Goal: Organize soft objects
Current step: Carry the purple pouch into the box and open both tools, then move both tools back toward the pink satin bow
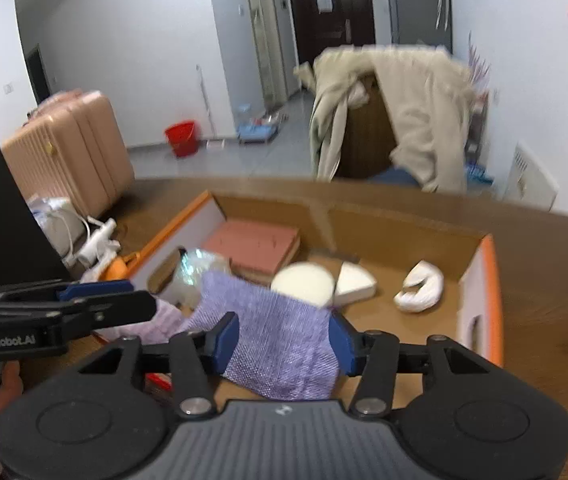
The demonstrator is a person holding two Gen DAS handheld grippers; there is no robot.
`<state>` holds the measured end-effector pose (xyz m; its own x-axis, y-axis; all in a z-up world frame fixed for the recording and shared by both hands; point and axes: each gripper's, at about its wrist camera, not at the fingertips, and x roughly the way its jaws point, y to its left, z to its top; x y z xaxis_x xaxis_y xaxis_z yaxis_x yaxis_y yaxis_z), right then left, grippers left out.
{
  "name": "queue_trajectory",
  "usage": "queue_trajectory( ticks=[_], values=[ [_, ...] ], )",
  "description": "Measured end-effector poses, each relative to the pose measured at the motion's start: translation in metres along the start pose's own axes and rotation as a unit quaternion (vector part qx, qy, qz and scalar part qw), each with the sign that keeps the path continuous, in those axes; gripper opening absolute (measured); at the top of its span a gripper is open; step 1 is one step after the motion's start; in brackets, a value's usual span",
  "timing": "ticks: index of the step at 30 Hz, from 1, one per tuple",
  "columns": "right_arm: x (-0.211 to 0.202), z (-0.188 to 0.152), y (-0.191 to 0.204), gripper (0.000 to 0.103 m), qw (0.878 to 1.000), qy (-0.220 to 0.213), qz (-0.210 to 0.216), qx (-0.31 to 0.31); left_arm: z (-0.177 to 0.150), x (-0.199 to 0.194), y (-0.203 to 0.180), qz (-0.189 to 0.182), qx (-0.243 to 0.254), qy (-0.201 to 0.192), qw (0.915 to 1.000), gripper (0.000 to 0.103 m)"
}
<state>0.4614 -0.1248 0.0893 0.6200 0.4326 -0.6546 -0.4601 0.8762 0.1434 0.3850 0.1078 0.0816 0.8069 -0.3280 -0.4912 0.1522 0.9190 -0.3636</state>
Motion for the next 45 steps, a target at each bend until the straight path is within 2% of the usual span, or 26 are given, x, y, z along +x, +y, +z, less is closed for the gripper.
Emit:
queue_trajectory(
  ticks=[5,10,11,15,17,21,26,28,30,35,45],
  values=[
    [-0.072,-0.01,0.011,0.059,0.998,-0.058,-0.03,-0.021,-0.005,-0.049,-0.025,0.006,0.027,-0.042,0.9987,0.067],
    [-0.133,-0.041,0.027,0.071,0.988,-0.137,-0.064,-0.036,-0.027,-0.092,-0.054,0.018,0.068,-0.082,0.9941,0.079],
    [-0.143,-0.05,0.031,0.074,0.985,-0.152,-0.067,-0.039,-0.034,-0.099,-0.059,0.025,0.079,-0.094,0.9921,0.084],
    [-0.171,-0.095,0.047,0.083,0.976,-0.198,-0.078,-0.045,-0.075,-0.124,-0.077,0.045,0.114,-0.135,0.9833,0.091],
    [-0.18,-0.12,0.058,0.088,0.97,-0.219,-0.086,-0.061,-0.099,-0.137,-0.083,0.046,0.124,-0.155,0.9789,0.102],
    [-0.191,-0.171,0.076,0.096,0.962,-0.247,-0.088,-0.069,-0.144,-0.159,-0.09,0.052,0.144,-0.178,0.972,0.103],
    [-0.19,-0.226,0.074,0.098,0.97,-0.232,-0.066,0.026,-0.178,-0.172,-0.085,0.052,0.124,-0.158,0.9782,0.103],
    [-0.179,-0.24,0.073,0.098,0.977,-0.198,-0.074,0.032,-0.181,-0.169,-0.082,0.058,0.125,-0.148,0.9793,0.103],
    [-0.176,-0.247,0.073,0.098,0.978,-0.188,-0.087,0.033,-0.179,-0.168,-0.079,0.07,0.124,-0.148,0.9787,0.103],
    [-0.184,-0.248,0.071,0.098,0.974,-0.202,-0.098,0.037,-0.173,-0.165,-0.079,0.071,0.113,-0.147,0.9801,0.103],
    [-0.169,-0.245,0.054,0.098,0.975,-0.19,-0.106,0.052,-0.17,-0.135,-0.082,0.073,0.114,-0.108,0.9849,0.103]
  ],
)
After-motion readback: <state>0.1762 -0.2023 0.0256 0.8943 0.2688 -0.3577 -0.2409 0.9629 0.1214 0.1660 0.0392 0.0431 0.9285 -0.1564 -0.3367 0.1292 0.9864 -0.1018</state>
